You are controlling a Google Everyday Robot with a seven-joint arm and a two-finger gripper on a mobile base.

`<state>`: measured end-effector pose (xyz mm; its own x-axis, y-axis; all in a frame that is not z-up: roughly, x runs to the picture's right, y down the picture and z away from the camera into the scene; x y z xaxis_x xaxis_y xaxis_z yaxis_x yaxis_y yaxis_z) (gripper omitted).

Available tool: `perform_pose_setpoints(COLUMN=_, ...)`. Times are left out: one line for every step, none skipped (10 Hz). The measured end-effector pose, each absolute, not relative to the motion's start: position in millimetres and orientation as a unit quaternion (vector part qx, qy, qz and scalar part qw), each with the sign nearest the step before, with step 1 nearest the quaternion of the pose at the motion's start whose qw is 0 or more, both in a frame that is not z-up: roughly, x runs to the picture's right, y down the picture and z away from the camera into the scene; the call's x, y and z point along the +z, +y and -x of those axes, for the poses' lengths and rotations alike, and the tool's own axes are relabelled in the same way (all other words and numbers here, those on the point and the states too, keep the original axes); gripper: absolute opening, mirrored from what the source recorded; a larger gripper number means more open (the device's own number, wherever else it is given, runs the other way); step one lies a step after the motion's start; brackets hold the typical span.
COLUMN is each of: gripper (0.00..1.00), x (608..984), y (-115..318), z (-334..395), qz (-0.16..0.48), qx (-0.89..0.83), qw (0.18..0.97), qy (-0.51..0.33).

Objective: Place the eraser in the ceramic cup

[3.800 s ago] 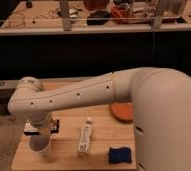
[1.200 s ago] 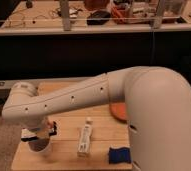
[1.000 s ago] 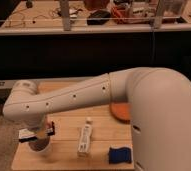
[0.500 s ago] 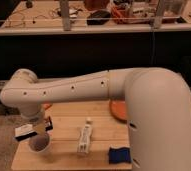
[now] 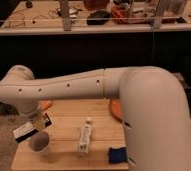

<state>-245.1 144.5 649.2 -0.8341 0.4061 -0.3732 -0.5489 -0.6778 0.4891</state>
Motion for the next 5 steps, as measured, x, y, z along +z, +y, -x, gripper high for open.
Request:
perform_pose_setpoints(gripper=0.0, x=647, y=143, z=246, qz=0.131, qx=0.904, qw=0.286, qy=0.291)
perform_pose_setpoints(gripper=0.0, x=646, y=140, z=247, qz=0.143, qx=0.897, qw=0.307, qy=0.283)
perform_pose_setpoints(gripper=0.0, x=646, y=135, z=247, qz=0.156, qx=0.889, qw=0.329, qy=0.277)
perform_pose_setpoints(gripper=0.0, x=647, y=128, z=246, qz=0.17, qx=0.881, qw=0.344, qy=0.277)
perform_pose_setpoints(gripper=0.0, x=648, y=123, z=242, qz=0.176, qx=0.876, qw=0.349, qy=0.281)
